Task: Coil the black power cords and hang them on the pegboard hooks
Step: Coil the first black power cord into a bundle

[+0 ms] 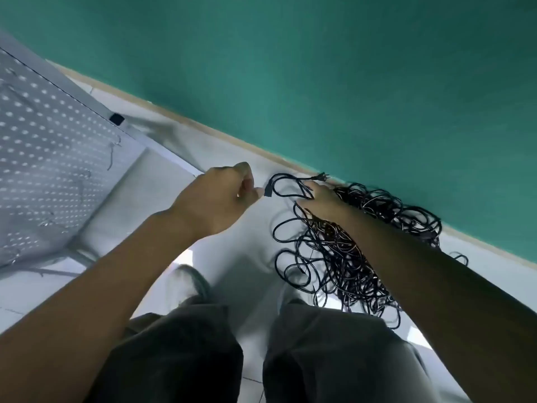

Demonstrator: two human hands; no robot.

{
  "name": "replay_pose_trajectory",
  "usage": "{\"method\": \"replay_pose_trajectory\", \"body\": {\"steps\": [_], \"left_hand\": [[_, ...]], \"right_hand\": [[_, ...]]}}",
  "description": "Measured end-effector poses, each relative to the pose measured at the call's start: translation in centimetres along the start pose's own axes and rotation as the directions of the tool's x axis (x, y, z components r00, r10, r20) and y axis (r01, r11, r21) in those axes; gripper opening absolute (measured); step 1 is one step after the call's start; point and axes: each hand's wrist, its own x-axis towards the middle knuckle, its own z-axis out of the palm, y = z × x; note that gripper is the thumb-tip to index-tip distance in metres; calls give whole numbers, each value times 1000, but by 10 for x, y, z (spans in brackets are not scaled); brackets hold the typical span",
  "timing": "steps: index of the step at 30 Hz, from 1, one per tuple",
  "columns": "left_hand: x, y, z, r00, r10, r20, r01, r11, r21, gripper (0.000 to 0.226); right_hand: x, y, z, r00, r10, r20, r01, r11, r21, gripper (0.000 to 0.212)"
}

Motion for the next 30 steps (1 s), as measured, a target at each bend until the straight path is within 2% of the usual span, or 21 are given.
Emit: {"method": "replay_pose_trajectory", "body": {"steps": [2,5,9,15,19,21,24,26,30], "left_hand": [[15,-11,5,999,-15,51,12,999,48,28],[30,-17,7,985,-70,161,71,997,-1,30],[41,-13,9,989,-56,139,73,990,-124,31],[19,-8,8,979,-62,194,75,995,-59,37],[-4,4,-3,982,-95,160,87,995,56,34],[-16,19,-7,989,-72,128,66,997,46,34],[-24,37,4,995,-3,100,7,999,-47,31],[-27,45,11,996,36,82,-33,998,-45,27],[-40,44,8,996,61,59,-59,998,-33,27]], "right_hand": [[18,2,5,999,20,35,-19,999,-38,65],[41,3,13,993,58,100,-52,997,-60,63],[51,6,20,995,61,83,-57,997,-45,50],[6,25,-3,996,-33,-85,34,999,0,17],[-43,35,-36,967,-84,-241,83,996,-15,12],[-67,32,-48,967,-108,-231,99,994,-51,9],[-78,32,-49,974,-176,-140,150,972,-182,16],[-76,33,-44,974,-207,-89,181,955,-236,26],[-74,37,-33,986,-168,16,169,977,-130,58]]}}
